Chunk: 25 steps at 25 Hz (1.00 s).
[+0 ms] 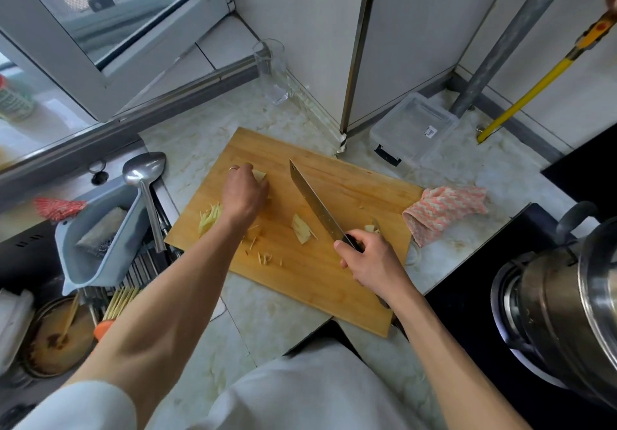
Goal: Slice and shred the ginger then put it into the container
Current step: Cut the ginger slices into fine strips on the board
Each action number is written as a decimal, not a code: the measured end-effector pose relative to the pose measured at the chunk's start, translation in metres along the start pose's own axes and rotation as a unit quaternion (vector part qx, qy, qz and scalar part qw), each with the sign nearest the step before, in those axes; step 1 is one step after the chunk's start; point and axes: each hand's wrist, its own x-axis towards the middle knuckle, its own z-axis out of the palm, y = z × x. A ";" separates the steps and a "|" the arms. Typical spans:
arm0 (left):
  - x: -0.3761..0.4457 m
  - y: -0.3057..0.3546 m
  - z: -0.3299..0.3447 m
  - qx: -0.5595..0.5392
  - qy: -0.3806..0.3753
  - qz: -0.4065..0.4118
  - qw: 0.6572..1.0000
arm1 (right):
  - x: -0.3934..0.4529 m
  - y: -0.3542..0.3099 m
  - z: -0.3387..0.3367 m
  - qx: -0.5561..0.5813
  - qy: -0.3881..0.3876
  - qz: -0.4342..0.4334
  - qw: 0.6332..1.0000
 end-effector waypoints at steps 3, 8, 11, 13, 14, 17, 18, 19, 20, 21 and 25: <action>0.008 0.004 0.003 0.053 -0.002 0.027 0.998 | 0.003 -0.002 0.002 0.002 0.001 0.002 1.000; 0.008 -0.006 0.003 -0.129 0.000 -0.032 0.991 | 0.006 -0.001 0.001 0.000 0.011 0.016 1.000; 0.003 -0.019 0.001 -0.177 -0.002 -0.051 0.983 | 0.006 -0.001 0.000 0.002 0.017 0.017 1.000; 0.000 -0.024 0.001 -0.174 -0.005 -0.043 0.984 | 0.006 -0.002 0.000 0.000 0.019 0.019 1.000; -0.001 -0.026 0.000 -0.159 -0.010 -0.037 0.987 | 0.005 -0.002 0.001 -0.001 0.020 0.019 1.000; -0.008 -0.027 0.000 -0.081 0.006 -0.008 0.997 | 0.002 0.001 0.001 0.006 0.021 0.020 1.000; -0.014 -0.025 0.000 -0.060 0.026 0.007 0.998 | 0.000 0.003 0.001 0.007 0.021 0.022 1.000; -0.022 -0.022 0.000 -0.053 0.045 0.023 0.997 | -0.002 0.004 0.000 0.007 0.020 0.024 1.000; -0.032 -0.018 0.002 -0.058 0.053 0.037 0.996 | -0.004 0.005 -0.001 0.006 0.017 0.025 1.000; -0.043 -0.014 0.005 -0.070 0.043 0.043 0.996 | -0.006 0.007 -0.001 0.004 0.014 0.025 1.000; -0.093 -0.005 0.032 -0.107 -0.066 -0.025 0.992 | -0.012 0.010 -0.001 0.002 0.006 0.020 1.000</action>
